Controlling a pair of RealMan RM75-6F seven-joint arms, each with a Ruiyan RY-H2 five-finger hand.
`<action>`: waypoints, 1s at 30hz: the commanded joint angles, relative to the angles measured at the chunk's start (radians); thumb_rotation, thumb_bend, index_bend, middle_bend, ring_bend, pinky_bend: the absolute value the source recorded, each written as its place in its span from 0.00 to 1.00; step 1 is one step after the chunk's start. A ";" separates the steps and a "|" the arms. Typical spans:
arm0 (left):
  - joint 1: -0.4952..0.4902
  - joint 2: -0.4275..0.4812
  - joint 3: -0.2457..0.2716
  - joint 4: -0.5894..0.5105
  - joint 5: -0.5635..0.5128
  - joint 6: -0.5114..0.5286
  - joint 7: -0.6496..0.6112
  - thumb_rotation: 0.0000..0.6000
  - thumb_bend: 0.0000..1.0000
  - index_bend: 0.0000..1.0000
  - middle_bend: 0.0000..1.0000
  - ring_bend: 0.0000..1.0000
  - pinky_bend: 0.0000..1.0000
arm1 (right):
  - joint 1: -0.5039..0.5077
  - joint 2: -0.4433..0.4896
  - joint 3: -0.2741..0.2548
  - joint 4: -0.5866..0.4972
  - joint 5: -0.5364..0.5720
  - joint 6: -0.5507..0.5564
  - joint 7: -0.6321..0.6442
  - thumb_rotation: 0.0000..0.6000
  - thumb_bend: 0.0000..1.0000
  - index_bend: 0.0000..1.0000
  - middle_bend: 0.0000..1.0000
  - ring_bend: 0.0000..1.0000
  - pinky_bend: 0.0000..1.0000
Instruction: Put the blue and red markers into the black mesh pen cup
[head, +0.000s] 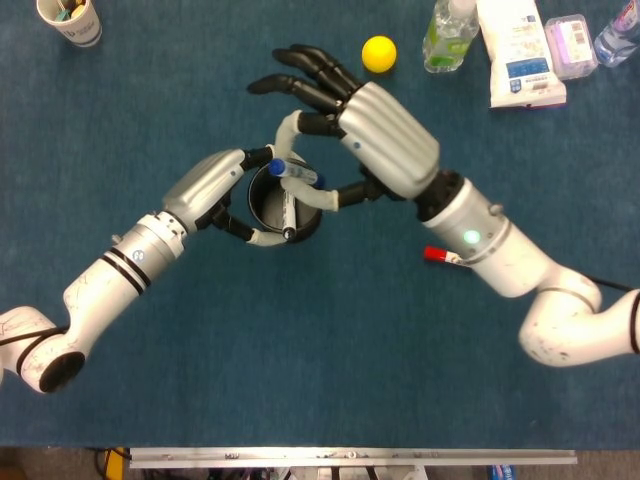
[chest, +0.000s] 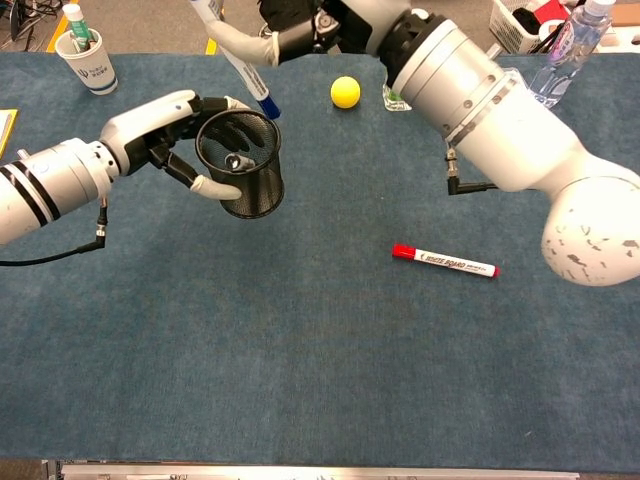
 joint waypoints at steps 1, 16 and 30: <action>0.000 -0.003 -0.001 -0.002 0.002 0.003 0.000 1.00 0.15 0.32 0.34 0.29 0.25 | 0.023 -0.048 0.014 0.040 0.018 -0.016 0.005 1.00 0.36 0.62 0.22 0.04 0.02; 0.004 0.004 0.001 0.003 0.000 0.011 -0.009 1.00 0.15 0.32 0.34 0.29 0.25 | 0.050 -0.119 0.005 0.140 0.035 -0.050 -0.059 1.00 0.08 0.07 0.03 0.00 0.00; 0.021 0.030 0.026 0.032 0.014 0.020 0.006 1.00 0.15 0.32 0.34 0.29 0.25 | -0.146 0.227 -0.117 -0.091 0.001 0.015 -0.150 1.00 0.14 0.32 0.13 0.00 0.00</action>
